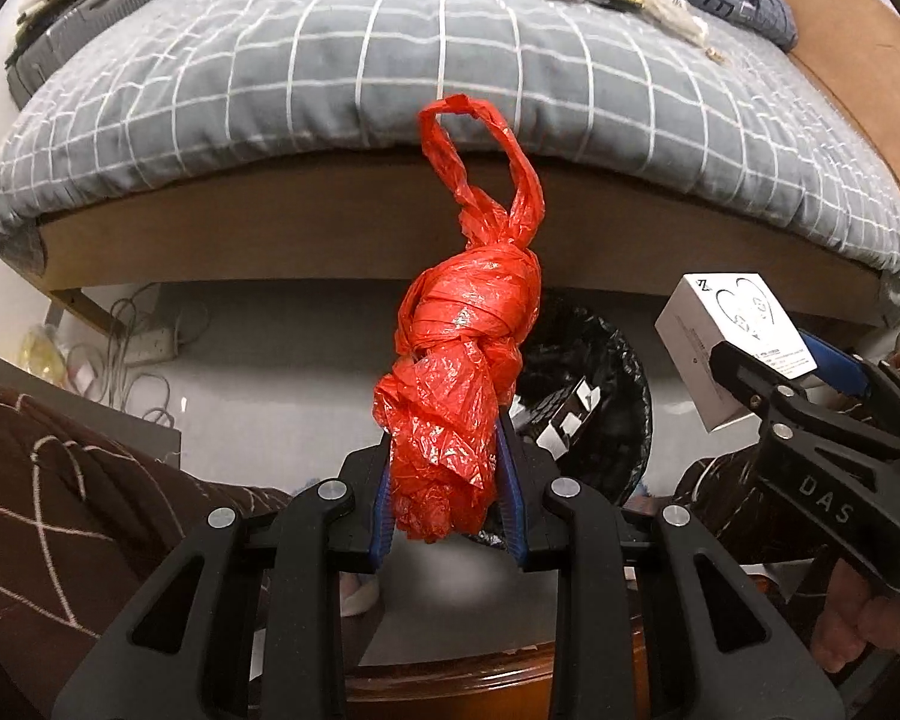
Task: Collect trash
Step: 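Carry the red bag and earphone box down over the floor bin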
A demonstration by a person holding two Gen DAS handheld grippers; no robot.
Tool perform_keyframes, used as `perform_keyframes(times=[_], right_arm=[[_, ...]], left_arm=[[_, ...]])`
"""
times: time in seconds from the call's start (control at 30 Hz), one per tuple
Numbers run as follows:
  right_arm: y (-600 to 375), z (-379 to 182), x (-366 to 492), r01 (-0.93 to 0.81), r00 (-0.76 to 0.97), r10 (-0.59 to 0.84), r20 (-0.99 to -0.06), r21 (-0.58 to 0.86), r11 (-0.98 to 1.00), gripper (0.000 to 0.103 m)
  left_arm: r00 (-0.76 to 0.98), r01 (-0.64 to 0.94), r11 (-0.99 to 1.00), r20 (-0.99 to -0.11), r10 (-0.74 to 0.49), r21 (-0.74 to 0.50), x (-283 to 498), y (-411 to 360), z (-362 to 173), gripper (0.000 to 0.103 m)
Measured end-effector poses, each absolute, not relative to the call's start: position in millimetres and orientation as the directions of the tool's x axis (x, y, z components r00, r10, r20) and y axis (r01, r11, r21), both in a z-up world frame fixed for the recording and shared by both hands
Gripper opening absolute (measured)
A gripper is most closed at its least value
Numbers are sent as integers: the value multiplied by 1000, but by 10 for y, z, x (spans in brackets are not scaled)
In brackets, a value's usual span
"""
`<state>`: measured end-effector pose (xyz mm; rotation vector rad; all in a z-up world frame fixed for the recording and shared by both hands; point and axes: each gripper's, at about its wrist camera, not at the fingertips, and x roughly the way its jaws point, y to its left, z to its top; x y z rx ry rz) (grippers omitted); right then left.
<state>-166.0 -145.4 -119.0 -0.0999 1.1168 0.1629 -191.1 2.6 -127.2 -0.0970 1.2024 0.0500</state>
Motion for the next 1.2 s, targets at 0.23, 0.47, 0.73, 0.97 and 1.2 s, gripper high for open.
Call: perform_keyframes(times=[0.23,0.47,0.73,0.97,1.2], right_arm=[[-1362,-1454,-1528,-191,373,56,-926,-18,981,67],[-1314,-1674,-1413,-189,328,48,-944,-16,982,67],[-1222,-1928,-1285,-195,270,30,-962,-24,980,67],[-1091,-2027,-1247,-212,251,22,-968,-33,977,67],[-1021,-2047,-1233,-231,259,10,-966,-52,972,70]], left_arm=[[316,-69,997,-949,4,-19,-1741,-13,-1470,28],[273,-78,997,-962,26,5,-1586,17,-1668,28],[224,-105,994,-974,40,16,-1544,149,-1885,28],[207,-126,991,-976,67,41,-1528,244,-1983,28],[215,-128,991,-974,66,39,-1517,211,-1954,28]])
